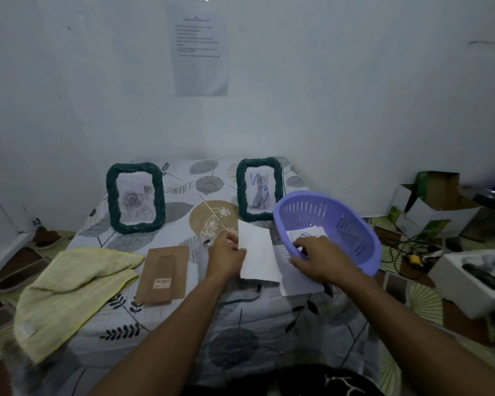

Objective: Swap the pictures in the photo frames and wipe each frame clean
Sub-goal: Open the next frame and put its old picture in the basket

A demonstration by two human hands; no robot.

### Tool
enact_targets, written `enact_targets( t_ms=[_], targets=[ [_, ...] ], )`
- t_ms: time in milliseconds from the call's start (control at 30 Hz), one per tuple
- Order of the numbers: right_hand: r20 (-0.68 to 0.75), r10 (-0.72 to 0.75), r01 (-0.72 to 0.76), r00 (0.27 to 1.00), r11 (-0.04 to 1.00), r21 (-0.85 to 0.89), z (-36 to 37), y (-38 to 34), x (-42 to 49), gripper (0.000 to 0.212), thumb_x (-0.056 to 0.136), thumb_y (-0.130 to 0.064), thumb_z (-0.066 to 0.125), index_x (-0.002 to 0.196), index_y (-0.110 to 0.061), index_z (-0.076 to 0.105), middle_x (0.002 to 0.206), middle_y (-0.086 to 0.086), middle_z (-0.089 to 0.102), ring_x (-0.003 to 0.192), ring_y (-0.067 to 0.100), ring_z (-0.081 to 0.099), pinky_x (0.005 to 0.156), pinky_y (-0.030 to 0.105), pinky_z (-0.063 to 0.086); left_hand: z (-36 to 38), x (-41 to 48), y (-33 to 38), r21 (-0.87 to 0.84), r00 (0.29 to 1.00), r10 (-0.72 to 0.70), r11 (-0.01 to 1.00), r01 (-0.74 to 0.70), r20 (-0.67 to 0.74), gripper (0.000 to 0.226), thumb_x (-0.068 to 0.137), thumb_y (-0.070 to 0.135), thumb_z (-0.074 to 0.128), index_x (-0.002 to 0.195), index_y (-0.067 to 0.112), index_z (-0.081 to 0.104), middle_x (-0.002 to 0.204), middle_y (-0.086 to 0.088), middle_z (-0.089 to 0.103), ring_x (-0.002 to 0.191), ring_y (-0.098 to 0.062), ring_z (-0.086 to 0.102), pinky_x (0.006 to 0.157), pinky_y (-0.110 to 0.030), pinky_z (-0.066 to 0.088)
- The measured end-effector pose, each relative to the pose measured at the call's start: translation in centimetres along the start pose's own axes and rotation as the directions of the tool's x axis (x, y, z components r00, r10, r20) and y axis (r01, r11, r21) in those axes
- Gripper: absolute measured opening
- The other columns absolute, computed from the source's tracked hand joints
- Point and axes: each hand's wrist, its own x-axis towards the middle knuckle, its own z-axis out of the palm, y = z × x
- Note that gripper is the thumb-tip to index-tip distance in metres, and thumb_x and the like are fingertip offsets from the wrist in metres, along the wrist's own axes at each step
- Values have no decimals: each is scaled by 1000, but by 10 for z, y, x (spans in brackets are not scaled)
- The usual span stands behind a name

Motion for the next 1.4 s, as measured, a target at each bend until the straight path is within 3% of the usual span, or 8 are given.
enact_targets(
  t_ms=[100,500,633,800,933,1067,1267,1400],
  targets=[
    [-45,-59,60,997,998,20,-4,11,-6,29,93,-37,55,68,-30,43,69,-6,49,67,18,50,55,30,34,22,-1,2,14,1000,2,1000,-2,31,22,79,-3,62,91,10,49,87,-12,64,81,-28,62,72,-38,52],
    [-90,-109,116,990,991,71,-7,14,-3,31,97,-40,49,85,-12,58,81,10,60,73,27,55,65,37,42,84,-12,10,89,985,-136,988,127,109,22,82,8,66,92,15,48,90,-8,60,79,-22,59,52,-23,41],
    [-62,-134,135,989,991,23,3,8,-5,31,97,-42,47,81,-16,52,74,7,54,70,28,51,60,35,35,76,-7,13,-197,961,-237,945,262,142,15,88,1,44,79,11,50,72,-15,53,56,-24,50,55,-29,40],
    [-33,-88,90,996,994,59,4,6,-4,37,96,-44,49,81,-12,60,76,10,59,69,27,54,58,33,37,63,10,23,-209,990,-122,969,133,65,25,94,18,42,72,16,53,72,-7,53,67,-22,48,68,-36,42],
    [10,1,-3,1000,970,242,-12,15,11,45,99,-38,44,67,-11,57,67,10,58,65,25,52,58,32,36,64,8,43,-85,991,7,996,4,132,24,94,33,50,111,18,59,107,-3,63,98,-21,60,91,-43,50],
    [-21,108,-105,994,989,105,-13,41,45,27,93,-32,58,99,-9,73,100,8,73,91,26,64,83,38,53,72,-1,50,-91,984,58,995,-43,167,42,93,19,58,134,14,49,127,-5,59,108,-24,60,94,-50,51],
    [16,168,-166,986,984,-71,11,48,89,25,84,-32,65,87,-7,67,88,12,69,82,29,63,65,34,49,67,-6,49,-66,980,117,992,-107,162,44,94,13,58,136,12,45,131,-8,54,109,-22,55,98,-45,48],
    [68,166,-158,984,980,-119,23,51,107,39,80,-42,69,65,-18,42,67,3,44,74,27,51,63,32,42,66,-4,47,-45,971,180,984,-175,158,42,93,11,59,133,10,47,114,1,56,95,-9,52,87,-19,44]
  ],
)
